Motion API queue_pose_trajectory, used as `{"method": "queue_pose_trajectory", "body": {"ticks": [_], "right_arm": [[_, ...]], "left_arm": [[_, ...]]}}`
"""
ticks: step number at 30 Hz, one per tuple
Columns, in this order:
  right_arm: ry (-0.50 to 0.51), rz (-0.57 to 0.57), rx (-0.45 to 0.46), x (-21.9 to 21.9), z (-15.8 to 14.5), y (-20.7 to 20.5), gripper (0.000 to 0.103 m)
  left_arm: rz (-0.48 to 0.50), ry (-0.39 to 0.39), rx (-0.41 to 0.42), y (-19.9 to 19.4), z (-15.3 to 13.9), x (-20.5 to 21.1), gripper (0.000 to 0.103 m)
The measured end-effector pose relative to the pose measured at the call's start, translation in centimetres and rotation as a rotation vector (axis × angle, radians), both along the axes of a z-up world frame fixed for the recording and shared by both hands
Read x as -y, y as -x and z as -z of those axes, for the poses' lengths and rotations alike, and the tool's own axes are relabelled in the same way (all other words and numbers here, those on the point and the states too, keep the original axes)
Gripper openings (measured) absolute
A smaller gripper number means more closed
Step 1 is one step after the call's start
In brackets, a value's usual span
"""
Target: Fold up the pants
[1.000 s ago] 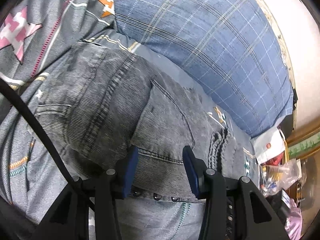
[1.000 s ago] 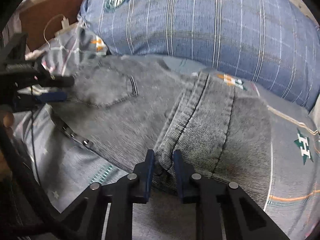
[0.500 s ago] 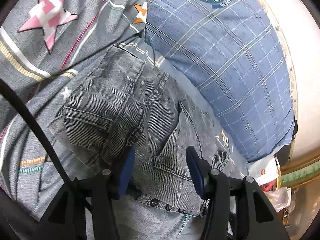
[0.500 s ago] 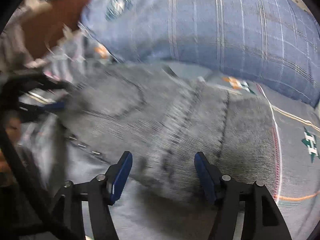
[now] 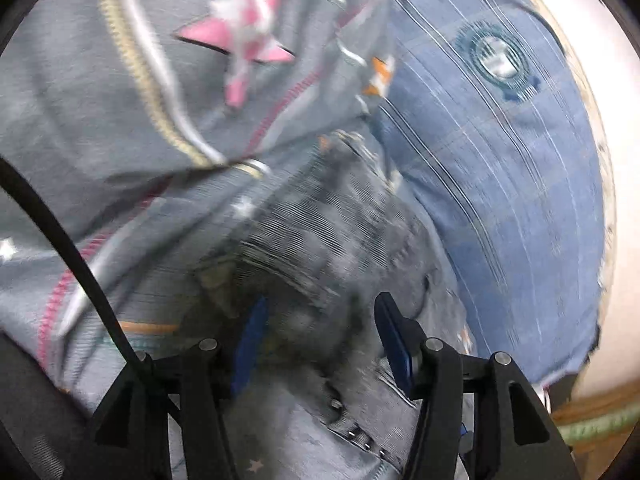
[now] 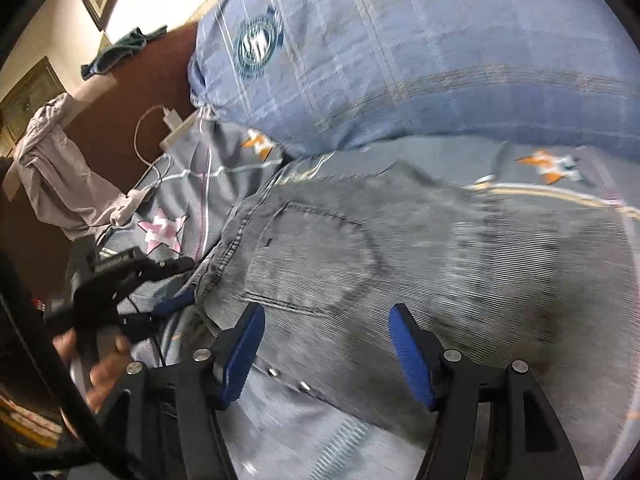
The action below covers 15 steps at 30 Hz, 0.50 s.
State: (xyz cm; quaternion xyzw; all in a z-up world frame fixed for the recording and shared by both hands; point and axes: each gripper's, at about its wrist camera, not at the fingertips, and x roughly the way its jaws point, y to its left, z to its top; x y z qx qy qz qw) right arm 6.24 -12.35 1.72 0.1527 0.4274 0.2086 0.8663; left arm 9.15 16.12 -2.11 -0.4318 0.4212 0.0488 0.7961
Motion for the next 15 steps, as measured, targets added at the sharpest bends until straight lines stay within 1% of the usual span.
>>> {"method": "queue_pose_trajectory", "body": {"ticks": [1,2,3,5,6,7,8,10,13,15], "right_arm": [[-0.014,-0.022,-0.019,-1.1,0.6,-1.1,0.068],[-0.015,-0.031,-0.031,-1.8,1.0,-1.6,0.068],[-0.015,-0.042,-0.042,-2.6,1.6,-2.3,0.068],[-0.022,-0.064,-0.055,-3.8,2.9,-2.8,0.067],[-0.019,-0.069,-0.053,-4.2,3.5,-2.8,0.067],[0.0,-0.072,-0.047,-4.4,4.0,-2.4,0.067],[0.016,-0.079,-0.05,-4.5,4.5,-2.3,0.067],[0.018,-0.083,-0.06,-4.3,5.3,-2.2,0.067],[0.013,-0.086,-0.058,-4.0,5.4,-2.1,0.067],[0.011,-0.084,-0.062,-4.0,5.6,-2.2,0.067]], "left_arm": [[-0.04,-0.015,0.001,0.6,-0.1,-0.3,0.057],[-0.056,-0.024,-0.003,0.8,0.0,-0.6,0.057],[-0.043,-0.021,-0.018,0.5,0.2,-0.6,0.057],[0.027,0.016,-0.06,-0.6,1.2,-0.1,0.057],[0.04,0.037,-0.083,-0.8,1.9,0.2,0.057],[0.038,0.042,-0.107,-1.0,2.6,0.4,0.057],[0.036,0.037,-0.115,-1.2,2.8,0.6,0.057],[0.033,0.032,-0.115,-1.3,2.8,0.7,0.057],[-0.008,0.063,-0.103,-0.2,2.6,0.4,0.057],[-0.025,0.061,-0.101,0.9,2.2,0.4,0.057]]}}
